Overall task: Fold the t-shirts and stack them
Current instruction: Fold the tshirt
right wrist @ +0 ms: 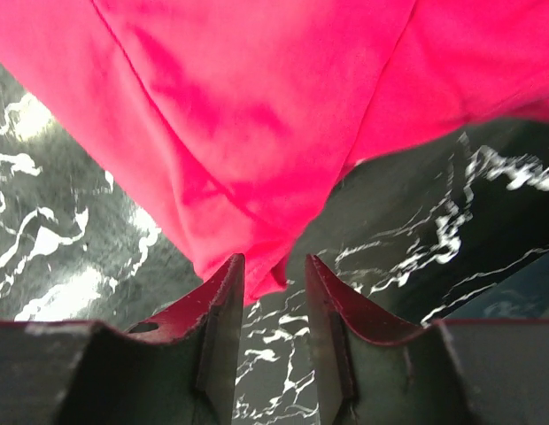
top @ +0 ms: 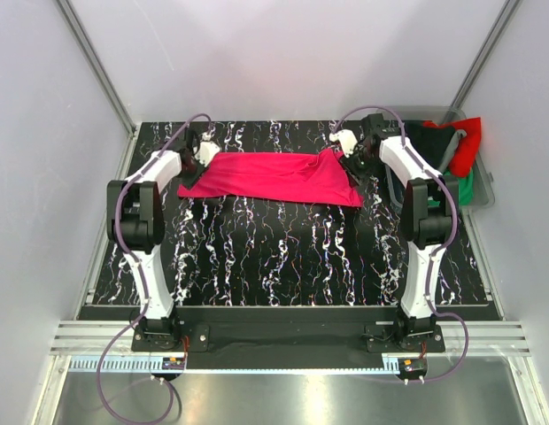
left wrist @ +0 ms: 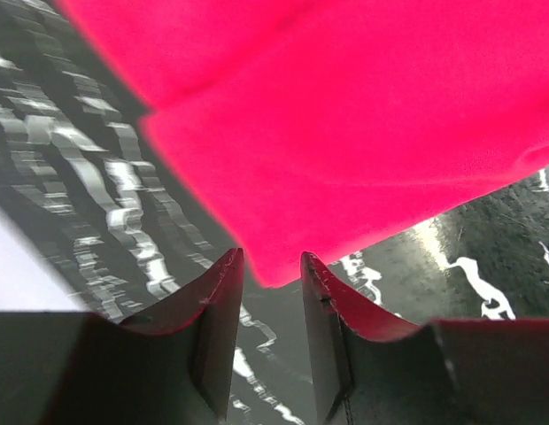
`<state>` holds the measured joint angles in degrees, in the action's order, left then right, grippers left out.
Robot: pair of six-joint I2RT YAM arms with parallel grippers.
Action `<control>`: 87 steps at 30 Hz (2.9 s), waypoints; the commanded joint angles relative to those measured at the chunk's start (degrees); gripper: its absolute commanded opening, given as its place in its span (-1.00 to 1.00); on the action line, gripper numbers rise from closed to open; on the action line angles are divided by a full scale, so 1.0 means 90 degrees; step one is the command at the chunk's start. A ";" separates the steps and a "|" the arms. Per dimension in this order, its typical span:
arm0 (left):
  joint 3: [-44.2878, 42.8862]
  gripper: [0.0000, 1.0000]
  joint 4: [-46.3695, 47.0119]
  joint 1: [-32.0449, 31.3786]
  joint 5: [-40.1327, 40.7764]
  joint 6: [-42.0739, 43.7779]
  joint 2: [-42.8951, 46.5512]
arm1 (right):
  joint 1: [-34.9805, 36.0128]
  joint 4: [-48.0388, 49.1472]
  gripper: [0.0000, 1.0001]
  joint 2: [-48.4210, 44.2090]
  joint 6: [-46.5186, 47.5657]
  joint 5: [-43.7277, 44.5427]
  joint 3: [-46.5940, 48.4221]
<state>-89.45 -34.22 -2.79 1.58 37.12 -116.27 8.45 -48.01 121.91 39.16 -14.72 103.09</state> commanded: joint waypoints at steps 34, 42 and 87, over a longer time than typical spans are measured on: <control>-0.0510 -0.30 -0.0368 0.0290 0.0605 0.0777 -0.0997 | -0.0557 -0.0603 -0.34 0.0585 0.0298 0.0337 -0.0517; -0.0667 -0.29 -0.0290 0.0310 0.0576 0.1041 -0.0861 | -0.0646 -0.0584 -0.35 0.0761 0.0337 0.0376 -0.0156; -0.0325 -0.30 -0.0358 0.0261 0.0009 -0.0033 -0.0324 | 0.0800 -0.1560 -0.35 0.2850 -0.0112 -0.1685 0.4648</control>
<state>-93.19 -37.82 -0.38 2.76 37.43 -122.54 15.05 -62.04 146.06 39.77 -28.23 140.68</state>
